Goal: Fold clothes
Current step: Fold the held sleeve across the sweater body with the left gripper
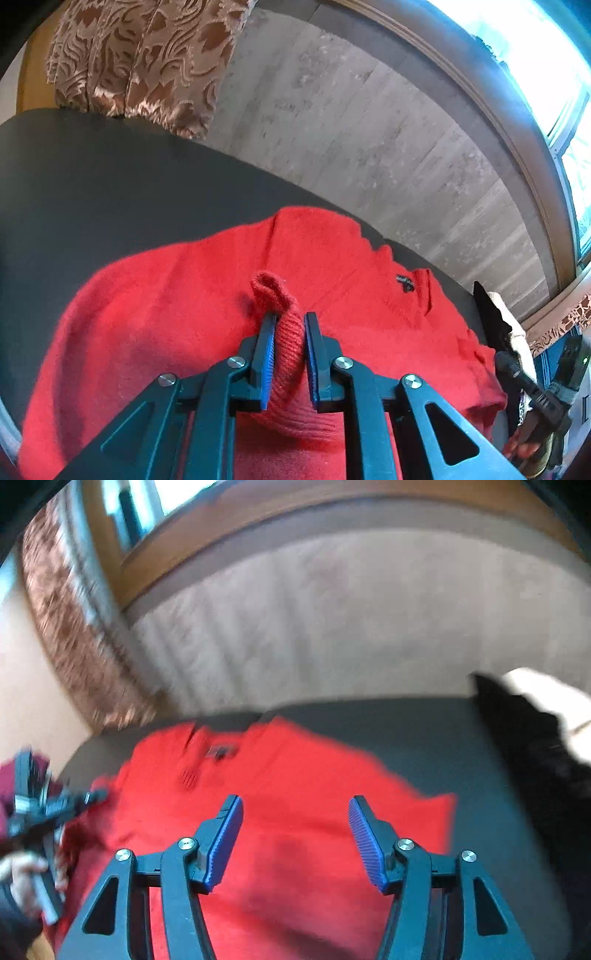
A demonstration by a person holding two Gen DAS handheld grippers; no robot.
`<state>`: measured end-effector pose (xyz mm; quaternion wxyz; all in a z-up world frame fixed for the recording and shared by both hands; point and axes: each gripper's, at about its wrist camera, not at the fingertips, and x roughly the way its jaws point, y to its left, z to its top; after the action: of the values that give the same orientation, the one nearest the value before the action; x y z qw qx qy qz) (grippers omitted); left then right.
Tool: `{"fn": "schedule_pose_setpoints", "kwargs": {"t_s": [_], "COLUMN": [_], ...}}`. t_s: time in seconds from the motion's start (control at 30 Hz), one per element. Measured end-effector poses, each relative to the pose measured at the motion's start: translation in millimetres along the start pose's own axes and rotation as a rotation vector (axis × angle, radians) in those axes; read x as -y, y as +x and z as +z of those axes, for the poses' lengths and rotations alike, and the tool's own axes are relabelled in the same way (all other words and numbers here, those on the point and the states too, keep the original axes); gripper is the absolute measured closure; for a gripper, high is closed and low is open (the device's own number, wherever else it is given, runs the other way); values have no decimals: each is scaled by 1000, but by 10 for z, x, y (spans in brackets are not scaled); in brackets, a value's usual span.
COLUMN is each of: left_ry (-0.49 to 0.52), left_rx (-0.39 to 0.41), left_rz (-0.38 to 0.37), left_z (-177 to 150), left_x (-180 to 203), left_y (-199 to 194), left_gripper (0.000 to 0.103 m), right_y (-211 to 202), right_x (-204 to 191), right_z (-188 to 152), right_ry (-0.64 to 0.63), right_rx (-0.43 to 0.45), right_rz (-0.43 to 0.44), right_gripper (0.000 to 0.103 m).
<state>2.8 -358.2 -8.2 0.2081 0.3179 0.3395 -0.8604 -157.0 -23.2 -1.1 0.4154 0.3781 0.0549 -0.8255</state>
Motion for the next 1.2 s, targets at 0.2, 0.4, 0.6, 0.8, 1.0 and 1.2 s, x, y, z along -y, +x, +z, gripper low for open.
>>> {"fn": "schedule_pose_setpoints", "kwargs": {"t_s": [0.2,0.4,0.6,0.8,1.0,1.2], "left_ry": [-20,12,58,46,72,241], "left_rx": [-3,-3,-25,38,-70,-318], "left_rz": [-17,-5,63,110,-200,-397], "left_z": [-172,-381,-328,-26,328,325], "left_x": [-216,-108,-9,100,734,1628], "left_y": [23,-132,-185,-406,-161,633], "left_gripper": [85,85,81,72,60,60], "right_y": [233,66,-49,-9,-46,-41], "right_x": [217,376,413,352,388,388], "right_z": [-267,-348,-411,-471,-495,-499], "right_ry": [-25,-33,-38,-50,-33,-27], "right_rx": [-81,-80,-79,-69,-56,-52], "right_rz": [-160,-168,-161,-170,-147,-110], "right_gripper": [43,42,38,32,28,17]}}
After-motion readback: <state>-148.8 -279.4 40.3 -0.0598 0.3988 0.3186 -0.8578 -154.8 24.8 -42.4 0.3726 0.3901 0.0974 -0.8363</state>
